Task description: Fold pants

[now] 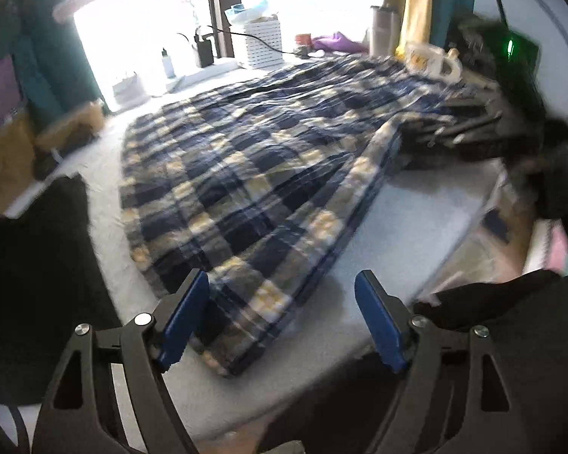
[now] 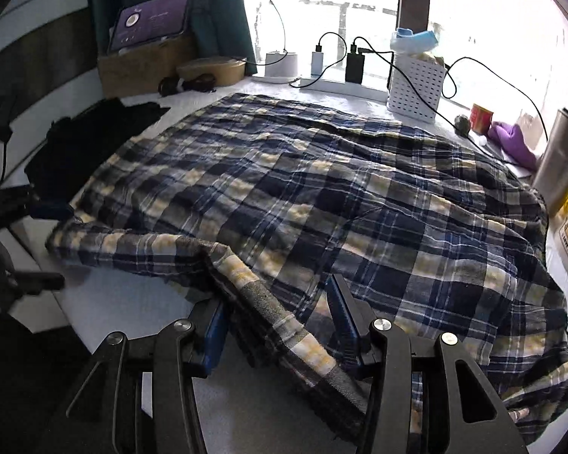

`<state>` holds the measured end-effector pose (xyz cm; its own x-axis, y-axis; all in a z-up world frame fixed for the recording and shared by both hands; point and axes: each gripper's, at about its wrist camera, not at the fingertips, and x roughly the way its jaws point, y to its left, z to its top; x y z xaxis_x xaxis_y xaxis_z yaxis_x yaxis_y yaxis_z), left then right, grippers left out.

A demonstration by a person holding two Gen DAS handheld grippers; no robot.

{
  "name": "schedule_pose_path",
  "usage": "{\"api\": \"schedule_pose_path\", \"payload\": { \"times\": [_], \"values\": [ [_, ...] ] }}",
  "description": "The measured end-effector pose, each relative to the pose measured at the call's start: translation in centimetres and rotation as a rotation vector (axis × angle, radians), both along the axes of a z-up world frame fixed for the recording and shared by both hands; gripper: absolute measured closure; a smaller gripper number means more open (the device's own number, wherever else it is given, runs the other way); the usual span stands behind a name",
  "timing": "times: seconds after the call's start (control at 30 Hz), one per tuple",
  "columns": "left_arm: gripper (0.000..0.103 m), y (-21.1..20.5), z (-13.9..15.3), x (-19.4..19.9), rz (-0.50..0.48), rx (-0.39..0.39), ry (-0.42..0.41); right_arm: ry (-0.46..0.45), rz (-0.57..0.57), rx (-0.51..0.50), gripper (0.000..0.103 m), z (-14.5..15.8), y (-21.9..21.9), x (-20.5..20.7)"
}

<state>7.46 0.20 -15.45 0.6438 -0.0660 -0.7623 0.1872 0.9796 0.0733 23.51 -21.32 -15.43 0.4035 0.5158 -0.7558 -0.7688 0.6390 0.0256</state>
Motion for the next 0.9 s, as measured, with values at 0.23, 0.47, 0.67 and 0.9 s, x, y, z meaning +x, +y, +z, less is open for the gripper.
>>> {"api": "schedule_pose_path", "payload": {
  "times": [0.23, 0.47, 0.67, 0.9],
  "values": [
    [0.024, 0.7, -1.0, 1.4, 0.086, 0.106, -0.026, 0.111, -0.026, 0.098, 0.051, 0.1, -0.9, 1.9],
    [0.024, 0.1, -1.2, 2.6, 0.102, 0.139, -0.078, 0.169, -0.026, 0.175, 0.051, 0.2, -1.2, 2.7],
    [0.080, 1.1, -0.5, 2.6, 0.069, 0.017, -0.054, 0.107, -0.008, 0.146, 0.051, 0.8, -1.6, 1.7],
    [0.095, 2.4, 2.6, 0.3, 0.066, -0.097, -0.101, -0.099, -0.019, 0.050, 0.021, 1.3, -4.3, -2.2]
  ]
}}
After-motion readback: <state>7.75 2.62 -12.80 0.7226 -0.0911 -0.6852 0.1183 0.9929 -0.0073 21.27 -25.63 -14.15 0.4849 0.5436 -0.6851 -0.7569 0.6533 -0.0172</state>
